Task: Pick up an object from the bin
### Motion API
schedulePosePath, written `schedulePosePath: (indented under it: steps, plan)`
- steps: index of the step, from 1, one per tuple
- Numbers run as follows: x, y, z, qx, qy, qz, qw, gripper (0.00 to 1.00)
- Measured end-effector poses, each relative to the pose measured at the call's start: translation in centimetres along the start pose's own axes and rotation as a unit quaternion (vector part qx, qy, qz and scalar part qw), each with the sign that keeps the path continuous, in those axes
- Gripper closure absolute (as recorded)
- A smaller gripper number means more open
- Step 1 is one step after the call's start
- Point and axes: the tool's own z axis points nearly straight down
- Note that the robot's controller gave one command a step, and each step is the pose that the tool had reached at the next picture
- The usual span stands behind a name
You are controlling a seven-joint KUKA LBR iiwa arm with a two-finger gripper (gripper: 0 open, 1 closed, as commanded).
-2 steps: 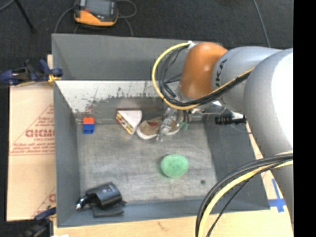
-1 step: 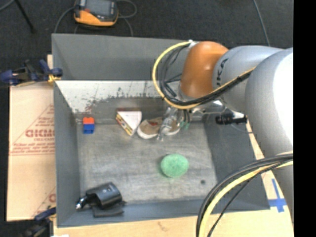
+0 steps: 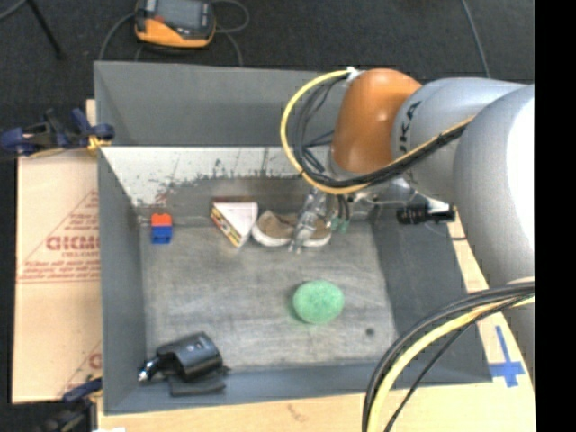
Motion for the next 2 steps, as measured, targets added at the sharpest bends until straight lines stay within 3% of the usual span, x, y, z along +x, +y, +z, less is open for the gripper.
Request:
schedulePosePath:
  steps: [2]
  plan:
    - [0.1, -0.1, -3.1, 0.002, 0.0057, -0.001, 1.0, 1.0]
